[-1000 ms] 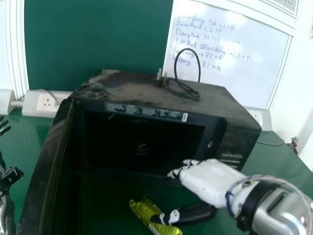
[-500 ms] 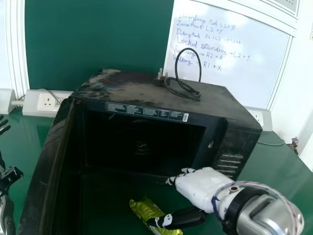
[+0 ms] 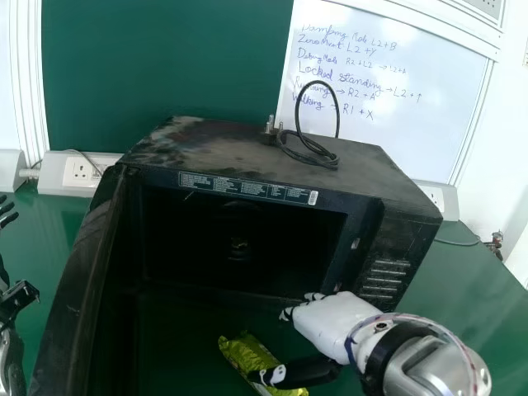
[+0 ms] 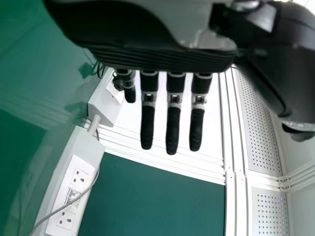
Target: Put biscuit inside oven
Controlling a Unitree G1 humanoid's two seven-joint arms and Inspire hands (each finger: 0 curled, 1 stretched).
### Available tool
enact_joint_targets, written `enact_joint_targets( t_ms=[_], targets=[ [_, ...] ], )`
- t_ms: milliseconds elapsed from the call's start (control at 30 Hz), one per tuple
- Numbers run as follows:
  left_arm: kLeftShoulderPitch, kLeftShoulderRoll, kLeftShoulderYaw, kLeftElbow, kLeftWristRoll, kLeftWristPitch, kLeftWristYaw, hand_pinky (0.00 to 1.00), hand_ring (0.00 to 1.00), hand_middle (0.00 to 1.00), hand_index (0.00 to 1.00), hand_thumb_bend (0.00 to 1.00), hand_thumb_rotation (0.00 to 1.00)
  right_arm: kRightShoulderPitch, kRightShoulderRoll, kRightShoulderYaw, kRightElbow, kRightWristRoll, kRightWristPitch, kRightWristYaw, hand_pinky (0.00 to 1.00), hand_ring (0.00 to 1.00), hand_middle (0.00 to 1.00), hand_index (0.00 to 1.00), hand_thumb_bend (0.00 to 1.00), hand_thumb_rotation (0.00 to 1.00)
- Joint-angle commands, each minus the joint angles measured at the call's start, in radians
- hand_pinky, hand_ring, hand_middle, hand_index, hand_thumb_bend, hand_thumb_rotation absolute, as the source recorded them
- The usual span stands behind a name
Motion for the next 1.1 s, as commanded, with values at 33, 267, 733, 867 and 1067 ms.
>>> enact_joint_targets(
  t_ms=[33,267,733,867,1067],
  targets=[
    [-0.002,0.003,0.001,-0.006,-0.001,0.0,-0.008,0.59,0.62,0.63,0.63,0.77,0.86,0.024,0.019,-0.017,0.002,-0.004,-0.028,0.014,0.78,0.86,0.87,0.88,0.95,0.47],
    [-0.005,0.006,-0.002,0.001,0.004,-0.005,-0.013,0.59,0.62,0.63,0.63,0.77,0.87,0.017,0.046,0.005,-0.005,-0.056,-0.092,0.097,0.76,0.86,0.89,0.89,0.96,0.47],
    [-0.008,0.003,-0.004,-0.005,0.004,0.0,-0.009,0.58,0.61,0.62,0.63,0.78,0.87,0.09,0.11,0.039,-0.022,-0.148,-0.245,0.119,0.76,0.85,0.88,0.88,1.0,0.45],
    [-0.001,0.0,-0.005,-0.014,0.004,0.001,-0.01,0.58,0.6,0.61,0.63,0.76,0.88,0.13,0.146,0.028,-0.035,-0.172,-0.308,0.1,0.74,0.84,0.87,0.87,0.95,0.44],
    [0.01,0.0,-0.003,-0.031,0.0,0.005,-0.016,0.59,0.62,0.63,0.63,0.78,0.86,0.132,0.194,0.024,-0.03,-0.197,-0.375,0.111,0.75,0.85,0.88,0.87,0.93,0.44]
  ],
)
